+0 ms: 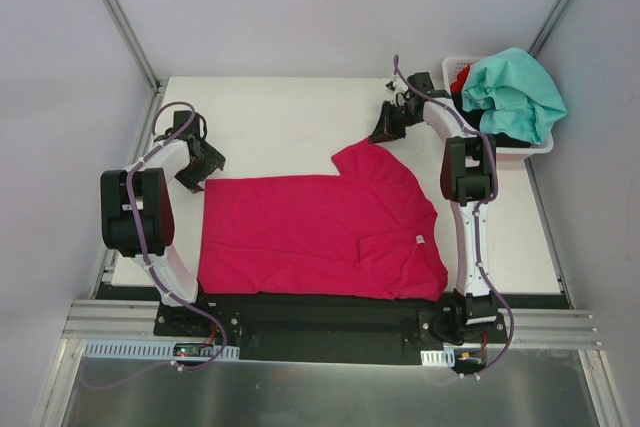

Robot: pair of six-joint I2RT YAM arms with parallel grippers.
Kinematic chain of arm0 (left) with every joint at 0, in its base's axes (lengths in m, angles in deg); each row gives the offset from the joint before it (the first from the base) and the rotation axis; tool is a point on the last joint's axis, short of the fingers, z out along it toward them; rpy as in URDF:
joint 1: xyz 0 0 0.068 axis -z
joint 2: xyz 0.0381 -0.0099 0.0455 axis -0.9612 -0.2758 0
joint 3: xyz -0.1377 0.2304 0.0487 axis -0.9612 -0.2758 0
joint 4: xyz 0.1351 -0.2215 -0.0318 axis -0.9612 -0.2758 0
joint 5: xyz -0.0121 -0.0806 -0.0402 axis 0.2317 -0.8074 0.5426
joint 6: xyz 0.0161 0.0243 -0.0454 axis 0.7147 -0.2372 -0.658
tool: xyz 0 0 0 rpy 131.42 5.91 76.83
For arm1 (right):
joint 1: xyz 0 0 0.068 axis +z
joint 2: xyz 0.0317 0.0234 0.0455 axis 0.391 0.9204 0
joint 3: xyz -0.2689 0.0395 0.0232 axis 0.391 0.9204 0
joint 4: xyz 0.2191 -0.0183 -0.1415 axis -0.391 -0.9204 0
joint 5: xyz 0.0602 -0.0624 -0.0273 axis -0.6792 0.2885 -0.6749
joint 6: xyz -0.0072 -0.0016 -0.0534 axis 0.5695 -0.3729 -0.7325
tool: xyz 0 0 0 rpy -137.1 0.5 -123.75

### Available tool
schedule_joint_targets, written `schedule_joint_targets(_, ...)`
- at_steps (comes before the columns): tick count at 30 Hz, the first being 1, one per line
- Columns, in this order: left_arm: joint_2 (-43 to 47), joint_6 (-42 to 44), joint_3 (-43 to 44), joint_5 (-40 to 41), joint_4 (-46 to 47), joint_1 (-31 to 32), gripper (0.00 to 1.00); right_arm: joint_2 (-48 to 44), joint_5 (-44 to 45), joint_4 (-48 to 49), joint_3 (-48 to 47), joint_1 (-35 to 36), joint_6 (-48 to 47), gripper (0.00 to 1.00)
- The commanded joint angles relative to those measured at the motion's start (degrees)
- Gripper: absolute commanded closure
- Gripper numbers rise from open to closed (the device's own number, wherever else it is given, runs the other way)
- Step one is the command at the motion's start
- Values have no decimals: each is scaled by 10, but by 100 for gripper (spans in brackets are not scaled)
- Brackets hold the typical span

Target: Fold and stack the t-shirts

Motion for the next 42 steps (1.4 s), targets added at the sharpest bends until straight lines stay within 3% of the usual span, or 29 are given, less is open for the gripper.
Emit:
schedule_joint_targets(1, -1, -11, 21, 35, -56, -7, 30, -33, -5, -8, -5, -2, -7, 99)
schedule_joint_targets(5, -35, -5, 54, 52, -88, -10, 35, -39, -7, -4, 4, -3, -8, 99)
schedule_joint_targets(9, -55, -6, 67, 40, -95, -13, 48, -47, -3, -1, 15, -3, -10, 99)
schedule_joint_targets(18, -93, -4, 91, 21, -110, -18, 53, -56, -5, 1, 23, -3, -11, 99)
schedule_joint_targets(21, -96, -4, 93, 15, -112, -20, 62, -61, -2, 0, 24, -4, -11, 99)
schedule_joint_targets(23, -91, -4, 93, 14, -113, -19, 74, -62, 0, -1, 30, -4, -12, 99)
schedule_joint_targets(25, -88, -2, 94, 15, -114, -20, 79, -67, -2, 0, 37, -5, -13, 99)
schedule_joint_targets(27, -84, 1, 97, 16, -117, -20, 93, -71, -2, 0, 43, -5, -16, 99)
schedule_joint_targets(29, -83, 2, 99, 15, -120, -20, 99, -73, -2, 0, 45, -6, -16, 99)
schedule_joint_targets(42, -96, 6, 123, 4, -123, -21, 100, -74, 3, -5, 26, -12, -20, 99)
